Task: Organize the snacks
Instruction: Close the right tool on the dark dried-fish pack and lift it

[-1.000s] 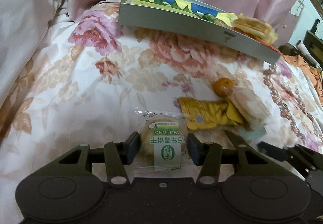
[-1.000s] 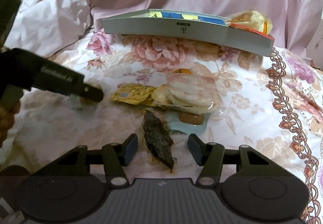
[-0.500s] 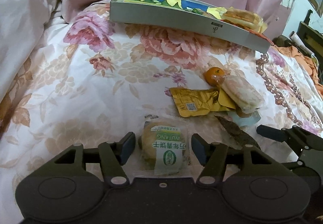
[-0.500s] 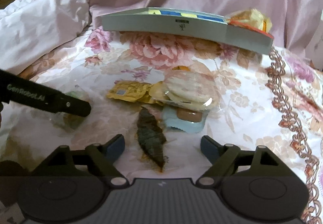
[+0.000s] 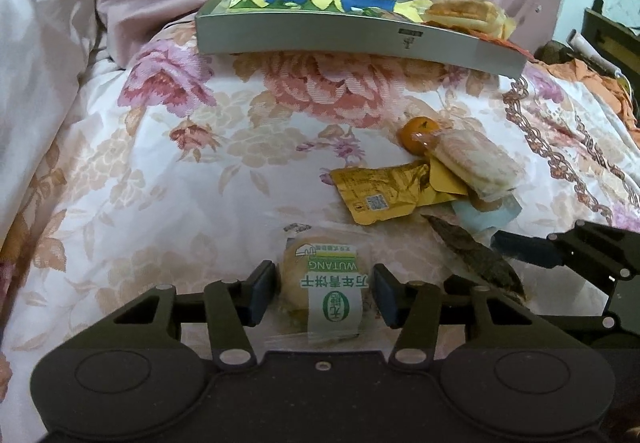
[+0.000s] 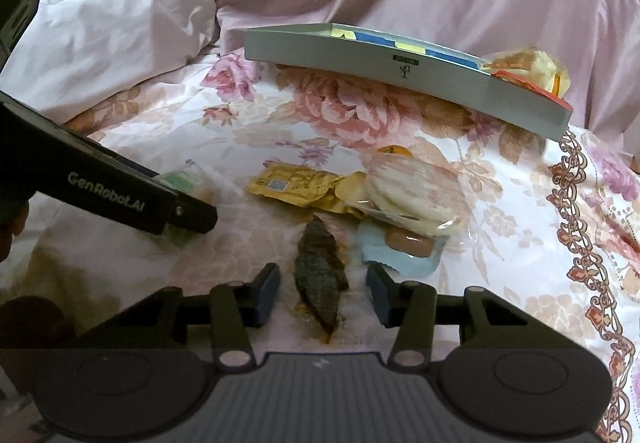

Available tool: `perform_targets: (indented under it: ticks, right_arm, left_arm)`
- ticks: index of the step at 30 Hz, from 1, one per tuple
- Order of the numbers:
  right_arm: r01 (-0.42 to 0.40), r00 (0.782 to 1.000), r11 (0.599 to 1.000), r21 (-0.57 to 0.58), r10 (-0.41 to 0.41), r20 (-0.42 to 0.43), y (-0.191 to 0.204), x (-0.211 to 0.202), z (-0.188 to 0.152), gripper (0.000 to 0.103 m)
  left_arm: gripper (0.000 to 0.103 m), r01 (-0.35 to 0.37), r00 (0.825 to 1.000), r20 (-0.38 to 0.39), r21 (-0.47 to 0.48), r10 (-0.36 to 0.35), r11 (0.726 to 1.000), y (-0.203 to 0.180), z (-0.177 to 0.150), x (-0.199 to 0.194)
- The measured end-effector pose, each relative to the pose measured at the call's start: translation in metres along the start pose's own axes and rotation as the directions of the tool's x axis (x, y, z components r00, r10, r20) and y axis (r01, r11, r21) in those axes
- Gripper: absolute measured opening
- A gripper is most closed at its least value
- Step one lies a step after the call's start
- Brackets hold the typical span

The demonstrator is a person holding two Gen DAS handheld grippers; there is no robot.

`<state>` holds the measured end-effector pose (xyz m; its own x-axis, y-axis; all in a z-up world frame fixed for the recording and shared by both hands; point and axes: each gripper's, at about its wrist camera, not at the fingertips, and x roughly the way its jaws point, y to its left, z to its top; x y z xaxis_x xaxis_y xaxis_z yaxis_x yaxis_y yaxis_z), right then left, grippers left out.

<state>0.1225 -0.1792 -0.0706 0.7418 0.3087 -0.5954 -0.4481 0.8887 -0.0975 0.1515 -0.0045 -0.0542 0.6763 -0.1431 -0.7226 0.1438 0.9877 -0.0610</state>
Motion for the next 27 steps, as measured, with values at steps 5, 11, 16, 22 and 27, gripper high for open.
perform_targets:
  ticks: [5,11,16,22,27]
  right_arm:
    - [0.054,0.998,0.992,-0.116,-0.053,0.015,0.016,-0.004,0.0,0.051]
    - [0.044,0.999,0.993,-0.114,-0.045,-0.008,0.014,-0.006,0.002,0.051]
    - [-0.031,0.999,0.999,0.034,0.032,-0.033,-0.007,0.002,0.003,0.063]
    - [-0.029,0.999,0.998,0.061,0.031,-0.039,-0.011,0.006,0.002,0.065]
    - [-0.035,0.999,0.999,0.013,0.035,-0.032,-0.001,0.002,0.002,0.051]
  left_arm:
    - [0.053,0.021,1.0,0.008,0.005,-0.021,1.0,-0.006,0.0,-0.002]
    - [0.053,0.034,0.999,0.007,-0.008,-0.034,0.999,-0.005,-0.001,-0.001]
    - [0.053,0.056,0.998,0.011,-0.084,-0.055,0.995,0.003,0.0,-0.001]
    - [0.053,0.072,0.997,0.021,-0.151,-0.07,0.986,0.008,0.0,-0.002]
    - [0.053,0.073,0.997,0.023,-0.153,-0.07,0.986,0.008,-0.001,-0.003]
